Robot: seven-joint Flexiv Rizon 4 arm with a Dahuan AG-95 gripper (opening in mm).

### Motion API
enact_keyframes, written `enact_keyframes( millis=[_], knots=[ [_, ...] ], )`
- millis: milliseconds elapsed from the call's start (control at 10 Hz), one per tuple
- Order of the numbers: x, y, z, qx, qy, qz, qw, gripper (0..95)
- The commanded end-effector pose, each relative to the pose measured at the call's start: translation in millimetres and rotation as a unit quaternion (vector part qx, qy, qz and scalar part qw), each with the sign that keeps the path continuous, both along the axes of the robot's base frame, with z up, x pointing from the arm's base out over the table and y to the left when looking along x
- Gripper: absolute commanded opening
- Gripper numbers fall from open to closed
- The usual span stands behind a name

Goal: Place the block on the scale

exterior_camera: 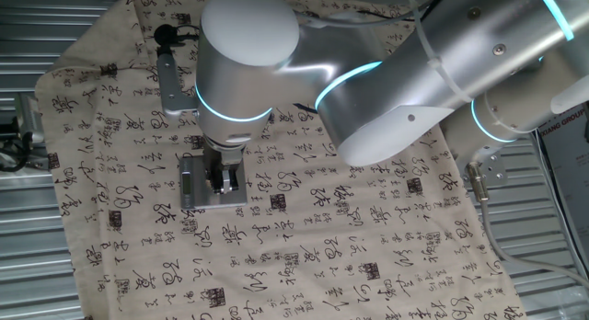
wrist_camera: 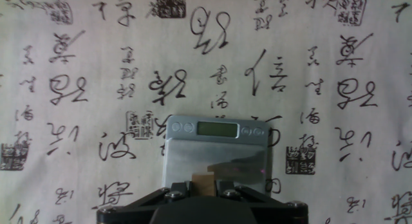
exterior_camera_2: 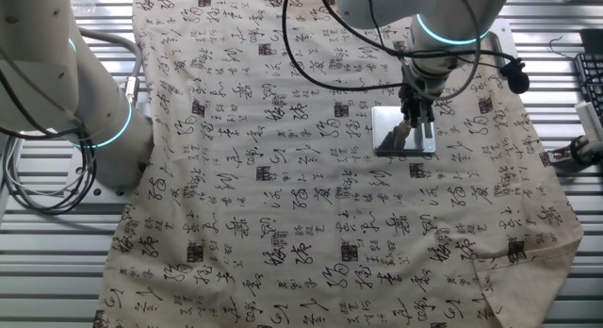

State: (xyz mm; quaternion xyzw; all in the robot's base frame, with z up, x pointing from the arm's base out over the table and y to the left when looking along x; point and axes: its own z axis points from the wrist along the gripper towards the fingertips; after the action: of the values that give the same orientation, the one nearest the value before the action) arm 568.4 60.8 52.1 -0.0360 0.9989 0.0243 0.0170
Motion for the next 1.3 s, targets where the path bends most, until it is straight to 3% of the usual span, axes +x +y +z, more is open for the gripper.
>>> enact_keyframes(
  millis=[100, 600, 1000, 1300],
  knots=[
    [0.0, 0.1, -0.2, 0.001, -0.001, 0.000, 1.0000, 19.0],
    [-0.2, 0.1, 1.5, -0.005, -0.001, 0.001, 1.0000, 19.0],
    [0.0, 1.2, 22.3, -0.002, 0.006, 0.004, 1.0000, 19.0],
    [-0.4, 1.6, 24.5, 0.002, 0.006, 0.007, 1.0000, 19.0]
  ],
)
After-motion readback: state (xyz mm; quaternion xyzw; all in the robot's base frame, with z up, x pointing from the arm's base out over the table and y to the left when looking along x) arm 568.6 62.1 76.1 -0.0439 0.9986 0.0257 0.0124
